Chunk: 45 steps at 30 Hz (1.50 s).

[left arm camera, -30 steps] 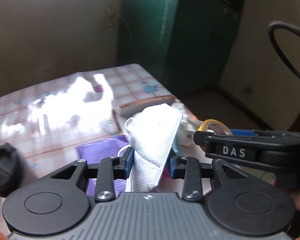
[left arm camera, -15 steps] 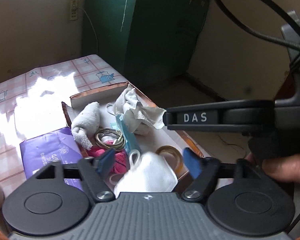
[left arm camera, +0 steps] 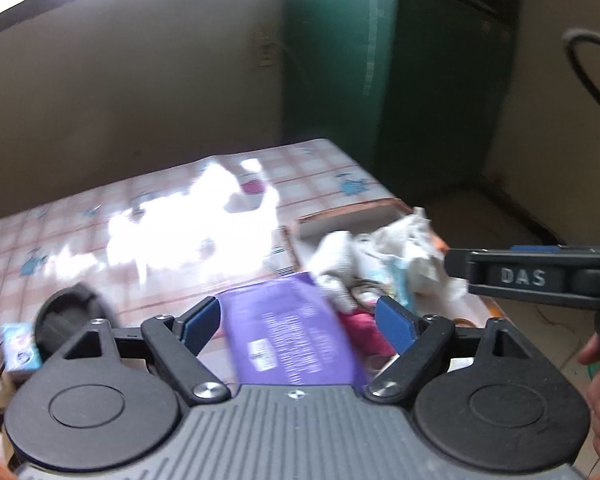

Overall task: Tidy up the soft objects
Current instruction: 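Move both grippers back over the remaining items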

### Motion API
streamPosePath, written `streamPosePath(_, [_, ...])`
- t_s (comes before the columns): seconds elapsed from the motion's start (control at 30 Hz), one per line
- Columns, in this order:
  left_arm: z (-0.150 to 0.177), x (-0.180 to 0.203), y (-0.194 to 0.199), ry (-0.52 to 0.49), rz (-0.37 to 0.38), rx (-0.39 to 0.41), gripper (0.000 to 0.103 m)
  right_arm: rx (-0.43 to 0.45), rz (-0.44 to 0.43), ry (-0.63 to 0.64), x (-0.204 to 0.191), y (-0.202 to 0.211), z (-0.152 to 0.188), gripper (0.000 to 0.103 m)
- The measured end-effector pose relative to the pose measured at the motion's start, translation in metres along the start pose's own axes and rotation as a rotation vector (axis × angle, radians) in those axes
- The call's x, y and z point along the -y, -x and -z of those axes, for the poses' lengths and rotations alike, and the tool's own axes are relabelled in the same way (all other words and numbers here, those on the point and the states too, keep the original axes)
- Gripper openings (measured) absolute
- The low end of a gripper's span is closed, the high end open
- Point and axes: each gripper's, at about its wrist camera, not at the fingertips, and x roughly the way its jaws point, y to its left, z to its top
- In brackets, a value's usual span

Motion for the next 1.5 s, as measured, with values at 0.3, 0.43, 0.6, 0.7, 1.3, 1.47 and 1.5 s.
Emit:
streamPosePath(0.3, [0.003,-0.049,0.020,0.112,-0.084,0.017,0.087,-0.003,-0.062,0.082,-0.054,0.001,0.004,0.078])
streamPosePath(0.43, [0.008,-0.068,0.029,0.140,-0.110,0.028,0.087,-0.004,-0.095,0.114,-0.078,0.000,0.005,0.078])
streamPosePath(0.6, [0.014,-0.093,0.036,0.186,-0.148,0.025,0.087,-0.011,-0.134,0.155,-0.107,-0.002,0.010,0.078])
streamPosePath(0.7, [0.018,-0.106,0.044,0.205,-0.162,0.024,0.087,-0.017,-0.150,0.174,-0.123,-0.002,0.014,0.078])
streamPosePath(1.3, [0.045,-0.172,0.067,0.311,-0.230,0.034,0.087,-0.051,-0.231,0.269,-0.202,-0.007,0.033,0.078])
streamPosePath(1.47, [0.062,-0.201,0.075,0.348,-0.265,0.043,0.088,-0.057,-0.279,0.297,-0.230,-0.007,0.044,0.078])
streamPosePath(1.5, [0.067,-0.208,0.075,0.358,-0.276,0.039,0.088,-0.056,-0.291,0.301,-0.234,-0.007,0.046,0.078])
